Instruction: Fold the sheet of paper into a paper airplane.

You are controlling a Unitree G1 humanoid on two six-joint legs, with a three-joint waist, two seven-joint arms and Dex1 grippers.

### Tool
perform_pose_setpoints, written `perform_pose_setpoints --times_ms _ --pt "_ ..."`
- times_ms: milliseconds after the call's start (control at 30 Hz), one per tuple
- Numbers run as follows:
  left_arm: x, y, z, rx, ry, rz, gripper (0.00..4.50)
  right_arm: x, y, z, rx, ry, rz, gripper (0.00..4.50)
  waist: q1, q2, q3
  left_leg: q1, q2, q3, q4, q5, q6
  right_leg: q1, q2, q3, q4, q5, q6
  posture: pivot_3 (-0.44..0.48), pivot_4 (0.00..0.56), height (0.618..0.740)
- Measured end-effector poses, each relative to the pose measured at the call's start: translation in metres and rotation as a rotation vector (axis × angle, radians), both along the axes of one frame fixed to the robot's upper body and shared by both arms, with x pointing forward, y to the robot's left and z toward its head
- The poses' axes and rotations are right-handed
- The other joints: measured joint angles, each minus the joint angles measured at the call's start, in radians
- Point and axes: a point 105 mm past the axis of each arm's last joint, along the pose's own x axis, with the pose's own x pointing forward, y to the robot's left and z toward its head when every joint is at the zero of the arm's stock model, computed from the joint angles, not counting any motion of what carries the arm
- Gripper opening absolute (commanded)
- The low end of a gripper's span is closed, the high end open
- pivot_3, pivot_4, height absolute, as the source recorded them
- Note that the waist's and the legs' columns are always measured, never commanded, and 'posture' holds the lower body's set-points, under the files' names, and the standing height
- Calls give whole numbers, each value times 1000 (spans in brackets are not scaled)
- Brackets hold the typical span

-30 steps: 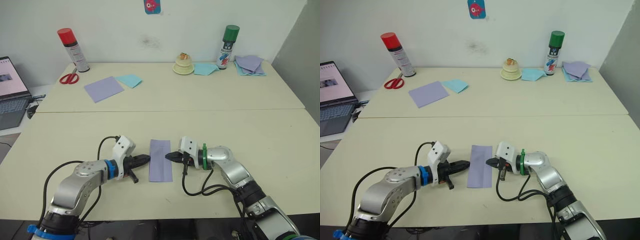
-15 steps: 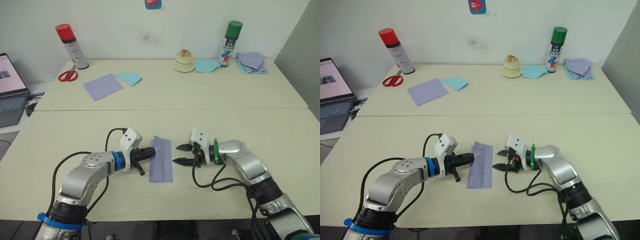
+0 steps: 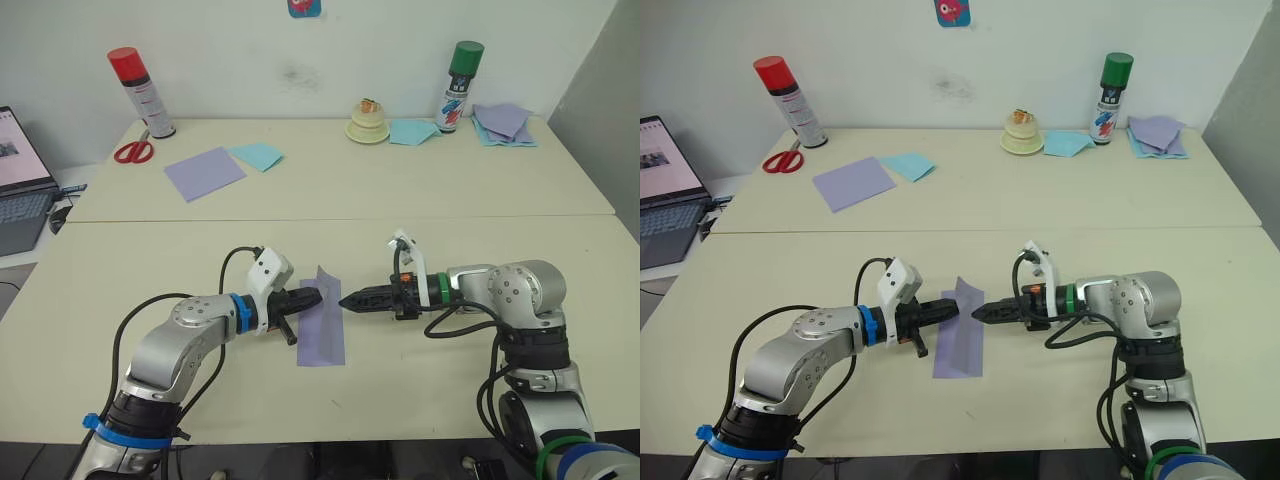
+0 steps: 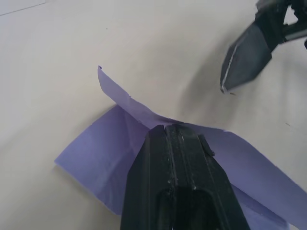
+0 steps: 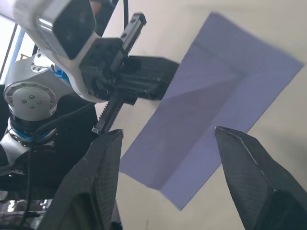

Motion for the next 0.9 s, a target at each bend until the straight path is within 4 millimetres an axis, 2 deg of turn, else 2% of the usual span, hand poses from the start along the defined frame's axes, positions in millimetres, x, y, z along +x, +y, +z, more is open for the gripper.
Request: perform_pose_setpoints --times_ms 300,567,667,900 --pt "-2 -17 4 -18 -15 -44 0 -1 7 0 -18 -11 -11 3133 -1 0 0 0 0 1 1 0 0 -1 0 -1 4 0 0 0 150 740" --pt "-4 -21 0 -6 -13 -55 0 2 -1 -9 -89 -26 -35 3133 -1 0 0 1 0 2 3 -2 4 -1 1 -1 9 0 0 0 150 740" --pt "-4 -15 -4 23 -19 -43 0 4 -7 -15 -121 -39 -56 2526 -3 0 0 2 0 3 3 -2 4 -1 1 -1 10 0 0 0 150 740" --pt "-4 7 -24 104 8 -4 0 8 -20 -28 -163 -42 -108 35 -2 0 0 2 0 3 3 -2 4 -1 1 -1 10 0 0 0 150 740"
